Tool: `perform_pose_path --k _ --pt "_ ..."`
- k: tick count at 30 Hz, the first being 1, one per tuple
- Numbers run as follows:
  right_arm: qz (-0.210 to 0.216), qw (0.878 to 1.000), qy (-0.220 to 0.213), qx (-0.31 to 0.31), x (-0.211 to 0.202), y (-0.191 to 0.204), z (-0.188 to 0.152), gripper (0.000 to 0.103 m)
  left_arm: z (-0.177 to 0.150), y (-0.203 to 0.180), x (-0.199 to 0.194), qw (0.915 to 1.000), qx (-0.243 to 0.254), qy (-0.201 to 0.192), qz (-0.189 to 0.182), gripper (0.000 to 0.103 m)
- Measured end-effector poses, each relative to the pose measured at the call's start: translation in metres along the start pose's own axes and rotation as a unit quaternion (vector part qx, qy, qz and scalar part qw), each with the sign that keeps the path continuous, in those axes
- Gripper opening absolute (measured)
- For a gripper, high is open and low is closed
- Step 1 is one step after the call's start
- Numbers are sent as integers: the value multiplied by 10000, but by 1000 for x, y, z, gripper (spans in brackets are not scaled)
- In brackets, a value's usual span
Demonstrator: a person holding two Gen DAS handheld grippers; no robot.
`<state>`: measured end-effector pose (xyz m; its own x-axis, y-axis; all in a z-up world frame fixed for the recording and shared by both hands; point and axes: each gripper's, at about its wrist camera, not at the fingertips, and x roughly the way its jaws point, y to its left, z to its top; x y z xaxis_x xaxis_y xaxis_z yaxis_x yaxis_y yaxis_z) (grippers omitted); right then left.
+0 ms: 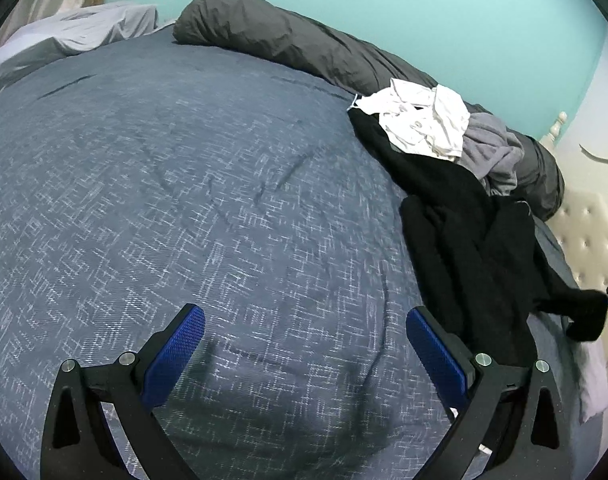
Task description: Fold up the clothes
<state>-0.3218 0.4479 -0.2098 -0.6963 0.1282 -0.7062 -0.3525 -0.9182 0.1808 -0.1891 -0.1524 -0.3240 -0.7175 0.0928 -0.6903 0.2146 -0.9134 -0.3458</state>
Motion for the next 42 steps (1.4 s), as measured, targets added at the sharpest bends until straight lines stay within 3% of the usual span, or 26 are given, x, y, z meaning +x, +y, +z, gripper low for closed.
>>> perform_pose_path --k 2,4,6,11,15,17,20,23,27,29,31,36,40,42 --pt "-180 9995 -263 -56 -7 2 -13 58 -1 -3 2 10000 29 42 -33 103" --pt "-350 9978 -548 118 -16 -1 -25 60 -2 -7 2 9999 112 58 -28 103" --pt "-175 9971 -518 538 -18 -11 -40 60 -2 -10 2 9998 172 58 -23 103" --pt "1181 9872 218 1046 -10 8 -99 60 -3 -12 5 9998 183 57 22 103" --pt "2164 9643 1151 998 8 56 -155 60 -6 -16 6 9995 301 77 62 103" --pt "2490 9541 1484 754 14 83 -180 60 -7 -17 4 9993 369 65 82 103" --pt "2751 9467 1640 351 12 114 -204 60 -9 -18 4 9991 407 37 139 103" --pt "3163 9317 1710 520 9 125 -220 60 -10 -19 4 9990 418 6 167 103" --pt "3090 9334 1788 363 18 136 -229 54 -11 -22 2 9984 532 -12 174 103" --pt "3103 9321 1847 270 26 141 -232 25 -12 -23 1 9984 549 -9 160 103" --pt "3091 9337 1805 77 24 143 -236 9 -13 -24 0 9984 542 -12 133 103" --pt "3101 9428 1187 308 -5 103 -218 5 -16 -26 -3 9984 548 8 121 103" --pt "2726 9573 627 732 -20 50 -189 5 -19 -34 -5 9982 603 40 19 103" --pt "2336 9673 444 885 -20 34 -180 5 -20 -37 -6 9978 658 58 -78 103"
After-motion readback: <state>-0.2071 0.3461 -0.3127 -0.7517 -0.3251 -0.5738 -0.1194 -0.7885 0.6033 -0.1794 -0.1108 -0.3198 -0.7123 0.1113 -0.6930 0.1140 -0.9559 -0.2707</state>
